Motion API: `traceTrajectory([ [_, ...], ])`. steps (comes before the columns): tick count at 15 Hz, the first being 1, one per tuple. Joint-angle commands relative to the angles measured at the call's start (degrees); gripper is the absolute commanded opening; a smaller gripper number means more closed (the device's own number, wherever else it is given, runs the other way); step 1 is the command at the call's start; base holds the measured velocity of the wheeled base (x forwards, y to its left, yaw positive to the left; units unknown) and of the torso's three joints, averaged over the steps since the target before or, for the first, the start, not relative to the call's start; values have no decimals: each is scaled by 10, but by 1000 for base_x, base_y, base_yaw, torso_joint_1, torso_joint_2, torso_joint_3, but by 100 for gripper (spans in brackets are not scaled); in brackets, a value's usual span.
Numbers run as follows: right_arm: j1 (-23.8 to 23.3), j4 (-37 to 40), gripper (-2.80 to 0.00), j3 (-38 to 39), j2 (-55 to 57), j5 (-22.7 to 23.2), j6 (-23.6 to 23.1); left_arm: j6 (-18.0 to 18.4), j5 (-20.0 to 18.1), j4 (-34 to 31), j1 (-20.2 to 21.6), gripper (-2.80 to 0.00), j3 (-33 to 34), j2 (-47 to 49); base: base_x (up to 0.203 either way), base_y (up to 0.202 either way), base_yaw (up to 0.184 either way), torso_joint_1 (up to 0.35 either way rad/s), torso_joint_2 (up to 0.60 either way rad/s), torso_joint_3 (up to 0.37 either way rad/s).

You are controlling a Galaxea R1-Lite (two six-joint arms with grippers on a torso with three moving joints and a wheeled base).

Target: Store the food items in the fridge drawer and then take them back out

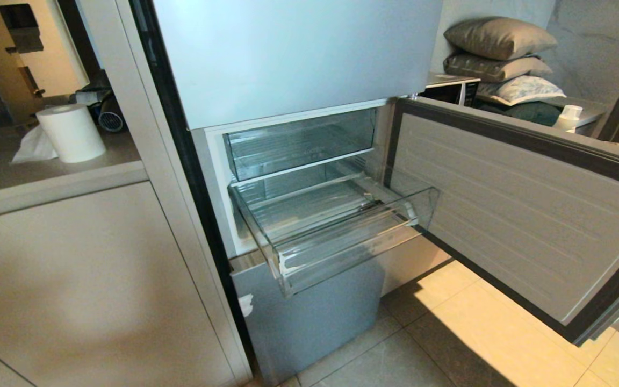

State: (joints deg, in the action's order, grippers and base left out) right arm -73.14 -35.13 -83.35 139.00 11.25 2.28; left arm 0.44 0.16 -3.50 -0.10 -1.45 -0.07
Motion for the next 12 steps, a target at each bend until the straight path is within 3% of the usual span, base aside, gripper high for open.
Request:
traceTrajectory([
  [1, 0, -2, 0, -5, 13, 2, 0, 0, 0, 0, 0, -280, 0, 0, 0, 0, 0, 0, 0, 0],
  [12, 5, -2, 0, -26, 49, 13, 3, 0, 0, 0, 0, -280, 0, 0, 0, 0, 0, 0, 0, 0],
])
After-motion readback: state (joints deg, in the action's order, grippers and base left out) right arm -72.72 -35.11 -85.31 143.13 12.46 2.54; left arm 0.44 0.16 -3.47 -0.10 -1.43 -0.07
